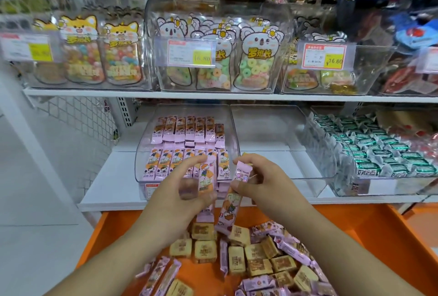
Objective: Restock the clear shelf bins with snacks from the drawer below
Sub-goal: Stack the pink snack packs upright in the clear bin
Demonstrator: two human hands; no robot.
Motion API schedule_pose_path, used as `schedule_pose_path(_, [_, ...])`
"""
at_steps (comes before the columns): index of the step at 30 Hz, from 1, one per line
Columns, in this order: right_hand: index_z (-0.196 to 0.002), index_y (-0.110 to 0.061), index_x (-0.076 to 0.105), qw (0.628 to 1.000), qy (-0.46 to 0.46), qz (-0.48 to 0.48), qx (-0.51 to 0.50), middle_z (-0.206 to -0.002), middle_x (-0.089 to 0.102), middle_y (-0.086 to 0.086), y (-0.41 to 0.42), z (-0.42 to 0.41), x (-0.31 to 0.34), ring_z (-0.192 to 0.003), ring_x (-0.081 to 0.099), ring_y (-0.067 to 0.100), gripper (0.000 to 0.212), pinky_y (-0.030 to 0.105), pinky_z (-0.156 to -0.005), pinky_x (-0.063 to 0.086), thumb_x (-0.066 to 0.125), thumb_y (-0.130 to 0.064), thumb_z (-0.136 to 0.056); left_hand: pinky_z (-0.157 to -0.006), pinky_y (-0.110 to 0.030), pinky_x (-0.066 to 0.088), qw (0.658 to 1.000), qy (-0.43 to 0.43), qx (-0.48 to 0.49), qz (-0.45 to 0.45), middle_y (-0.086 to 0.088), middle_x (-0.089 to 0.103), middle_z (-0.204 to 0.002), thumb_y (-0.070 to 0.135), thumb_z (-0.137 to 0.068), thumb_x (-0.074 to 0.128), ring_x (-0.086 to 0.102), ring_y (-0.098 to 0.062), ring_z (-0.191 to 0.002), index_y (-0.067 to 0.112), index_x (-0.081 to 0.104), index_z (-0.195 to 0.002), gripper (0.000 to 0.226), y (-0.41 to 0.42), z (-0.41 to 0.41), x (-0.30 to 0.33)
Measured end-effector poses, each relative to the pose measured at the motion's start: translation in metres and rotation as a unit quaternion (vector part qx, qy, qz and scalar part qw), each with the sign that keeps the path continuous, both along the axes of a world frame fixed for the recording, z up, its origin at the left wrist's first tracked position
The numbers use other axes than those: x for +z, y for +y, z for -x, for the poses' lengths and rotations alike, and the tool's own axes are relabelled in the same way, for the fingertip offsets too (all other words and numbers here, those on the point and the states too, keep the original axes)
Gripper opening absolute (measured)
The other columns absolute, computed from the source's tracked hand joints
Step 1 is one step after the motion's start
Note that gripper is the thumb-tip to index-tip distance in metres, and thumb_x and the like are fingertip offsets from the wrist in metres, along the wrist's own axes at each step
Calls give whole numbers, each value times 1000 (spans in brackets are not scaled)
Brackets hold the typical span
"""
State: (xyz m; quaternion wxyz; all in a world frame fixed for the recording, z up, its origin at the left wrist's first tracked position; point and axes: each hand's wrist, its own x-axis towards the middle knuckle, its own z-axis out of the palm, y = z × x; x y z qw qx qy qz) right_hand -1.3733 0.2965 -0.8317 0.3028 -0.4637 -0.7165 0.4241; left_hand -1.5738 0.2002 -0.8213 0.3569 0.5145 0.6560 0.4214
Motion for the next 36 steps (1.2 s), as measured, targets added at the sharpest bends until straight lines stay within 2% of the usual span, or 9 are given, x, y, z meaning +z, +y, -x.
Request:
schedule_pose_path(4, [-117,-40,66,1000,-18,-3,-7,-77,60,-12,16,0,-2,-63,57,5,35,27,-65,48,82,-29,-88,-74,-11,52,999,-17,-32,-4,17,64,-121,39,-86,81,66,7,-100,55,65,-122,42,23,-2,4])
schedule_pose_path(8, [-108,-35,68,1000,-11,1,2,-67,65,-22,30,-3,-4,-59,58,2,27,27,-63,48,80,-18,-91,-77,-15,55,995,-39,-93,21,10,65,-124,18,-75,93,68,8,-101,48,66,-131,69,52,-6,-3])
schedule_pose_path(12, [-106,-33,69,1000,17,10,-23,-78,71,0,44,-5,-11,-63,63,20,25,45,-67,56,80,-18,-89,-84,-18,57,993,-26,-112,14,12,67,-124,7,-78,90,69,3,-107,47,59,-140,80,75,-6,-9])
schedule_pose_path(15, [-113,-36,67,999,24,17,-37,-86,71,8,52,-6,-17,-76,67,34,31,51,-71,59,82,-25,-88,-99,-22,55,992,71,-94,-32,22,56,-137,18,-85,86,65,3,-111,49,53,-144,74,96,4,-11])
schedule_pose_path(18, [-111,-37,66,998,41,26,-39,-76,70,-1,54,-6,-18,-69,65,31,28,45,-69,58,81,-26,-90,-115,-32,44,967,227,-72,-89,18,45,-154,28,-93,77,56,-4,-126,39,51,-150,64,124,12,-12])
schedule_pose_path(20, [-109,-39,65,998,44,28,-38,-73,67,-3,53,-6,-17,-67,64,27,25,42,-68,58,80,-29,-91,-122,-30,34,945,297,-74,-113,17,41,-159,31,-98,70,46,-10,-140,35,48,-153,59,142,13,-9])
schedule_pose_path(25, [-110,-39,66,998,39,32,-41,-84,71,-1,55,-4,-19,-80,66,26,26,51,-75,60,80,-33,-89,-107,-33,44,909,383,-66,-152,2,60,-144,32,-104,59,54,-20,-130,28,51,-151,48,182,13,-9])
schedule_pose_path(28, [-110,-40,67,998,34,32,-53,-86,71,-4,57,-6,-19,-81,67,22,28,48,-76,60,82,-32,-88,-99,-39,52,906,396,-34,-145,0,70,-131,37,-103,60,62,-25,-121,31,55,-147,45,196,18,-17])
schedule_pose_path(36, [-107,-38,68,998,25,29,-54,-85,70,-13,57,-6,-19,-78,65,8,25,40,-76,62,81,-30,-88,-89,-36,54,880,457,-22,-130,2,72,-116,39,-97,68,66,-22,-105,25,62,-137,42,206,28,-33])
